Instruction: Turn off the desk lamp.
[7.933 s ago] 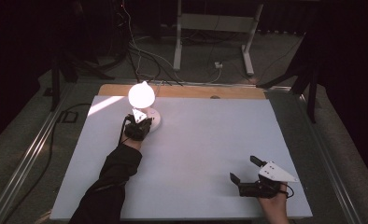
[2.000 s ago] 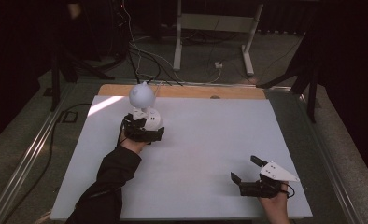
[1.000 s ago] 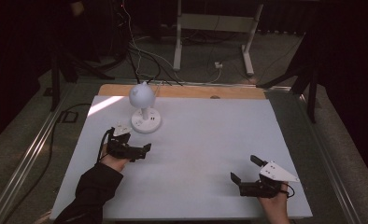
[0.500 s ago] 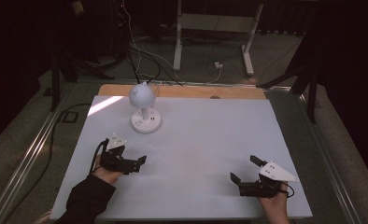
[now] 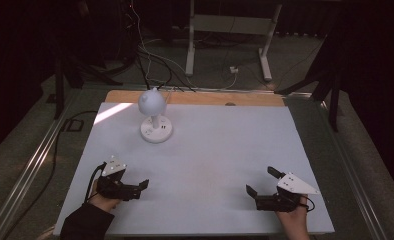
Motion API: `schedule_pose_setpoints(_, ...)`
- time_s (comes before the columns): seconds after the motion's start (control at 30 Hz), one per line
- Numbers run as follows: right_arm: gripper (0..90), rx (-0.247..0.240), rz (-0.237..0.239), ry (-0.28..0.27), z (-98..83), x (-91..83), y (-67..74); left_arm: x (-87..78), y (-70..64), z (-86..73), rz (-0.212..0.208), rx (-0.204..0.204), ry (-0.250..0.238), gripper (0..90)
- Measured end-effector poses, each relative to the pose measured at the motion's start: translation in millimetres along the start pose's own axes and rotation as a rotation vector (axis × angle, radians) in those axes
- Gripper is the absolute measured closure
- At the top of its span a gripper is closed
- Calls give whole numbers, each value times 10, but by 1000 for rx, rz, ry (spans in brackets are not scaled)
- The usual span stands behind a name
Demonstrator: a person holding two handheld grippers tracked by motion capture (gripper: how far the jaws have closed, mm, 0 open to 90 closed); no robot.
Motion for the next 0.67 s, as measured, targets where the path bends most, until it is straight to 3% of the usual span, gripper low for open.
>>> schedule_pose_setpoints(0.33,0,-2,3,6,-3,5,9,-108,16,-250,5,-2,22,6)
schedule_pose_setpoints(0.43,0,-5,4,6,-2,8,14,-104,16,-261,-23,-15,7,6)
schedule_pose_setpoints(0.67,0,-14,4,6,2,6,19,-100,-24,-227,-27,15,-19,6)
Point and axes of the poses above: each handheld gripper's, and its own axes: x roughly forward along the jaws, z roughly out of its top, y roughly to its left, the point moved 4 cm from there along x, roughly forward along the jaws, and after that the axes turned 4 degrees about -y, right-handed, at the moved point
